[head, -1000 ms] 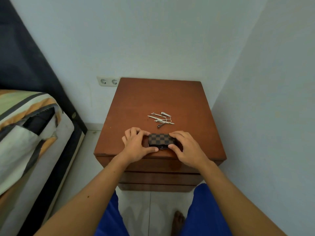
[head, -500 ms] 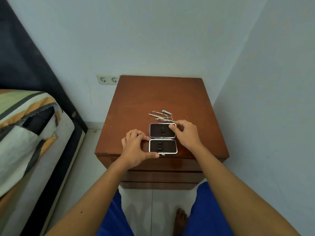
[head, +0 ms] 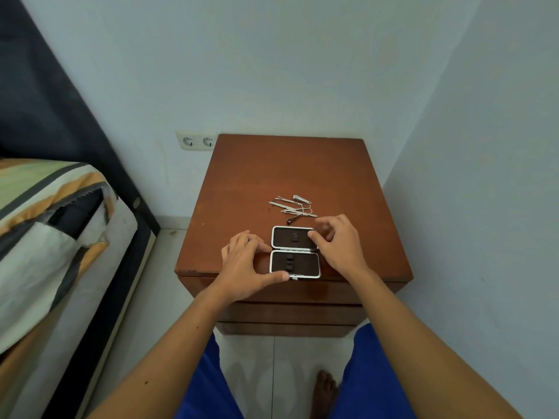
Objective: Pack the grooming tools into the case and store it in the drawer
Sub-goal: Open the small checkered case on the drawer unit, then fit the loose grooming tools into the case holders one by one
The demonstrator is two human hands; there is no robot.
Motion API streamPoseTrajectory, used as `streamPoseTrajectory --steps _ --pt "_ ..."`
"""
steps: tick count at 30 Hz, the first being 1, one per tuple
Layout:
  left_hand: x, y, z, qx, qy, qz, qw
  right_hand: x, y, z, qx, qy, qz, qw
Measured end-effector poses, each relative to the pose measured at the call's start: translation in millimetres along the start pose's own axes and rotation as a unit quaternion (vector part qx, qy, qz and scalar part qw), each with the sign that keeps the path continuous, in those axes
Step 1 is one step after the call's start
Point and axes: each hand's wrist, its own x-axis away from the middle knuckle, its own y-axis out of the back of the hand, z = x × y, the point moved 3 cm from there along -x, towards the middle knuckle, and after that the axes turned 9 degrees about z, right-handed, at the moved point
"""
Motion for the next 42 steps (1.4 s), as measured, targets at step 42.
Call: streamPoseTrajectory --steps 42 --pt "-1.6 5.1 18.4 -0.01 -0.085 -0.067 0.994 -67.0 -16.3 35.9 0.124 0.04 0.105 0.986"
